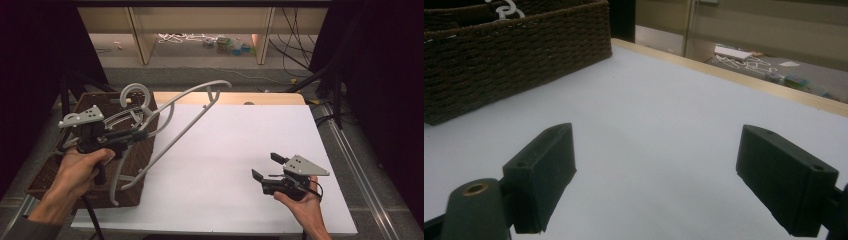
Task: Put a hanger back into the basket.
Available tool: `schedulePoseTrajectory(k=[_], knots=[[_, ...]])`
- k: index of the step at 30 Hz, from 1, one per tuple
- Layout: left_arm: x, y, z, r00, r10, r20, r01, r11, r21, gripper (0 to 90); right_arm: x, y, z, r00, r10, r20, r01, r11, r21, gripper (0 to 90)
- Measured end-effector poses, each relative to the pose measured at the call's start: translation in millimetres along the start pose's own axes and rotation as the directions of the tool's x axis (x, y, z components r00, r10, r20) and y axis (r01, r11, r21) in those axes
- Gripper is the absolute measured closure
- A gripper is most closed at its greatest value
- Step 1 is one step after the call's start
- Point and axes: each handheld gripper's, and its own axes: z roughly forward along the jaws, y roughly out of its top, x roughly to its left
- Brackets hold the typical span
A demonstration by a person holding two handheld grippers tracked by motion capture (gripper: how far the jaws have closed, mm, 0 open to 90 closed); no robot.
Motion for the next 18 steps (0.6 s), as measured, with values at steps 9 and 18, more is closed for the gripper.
schedulePoseTrajectory(k=[9,18], knots=[[35.0,13.4,-19.3,0.9926,0.000,-0.121,0.000,1.0000,0.001,79.4,0.6,-0.4,0.9,1.0000,0.005,-0.007,-0.005,1.000,-0.009,16.8],[70.5,12.8,-32.1,0.9758,0.009,-0.218,-0.004,0.9997,0.022,79.4,0.2,-1.9,1.8,1.0000,0.008,-0.002,-0.008,1.000,-0.005,16.8]])
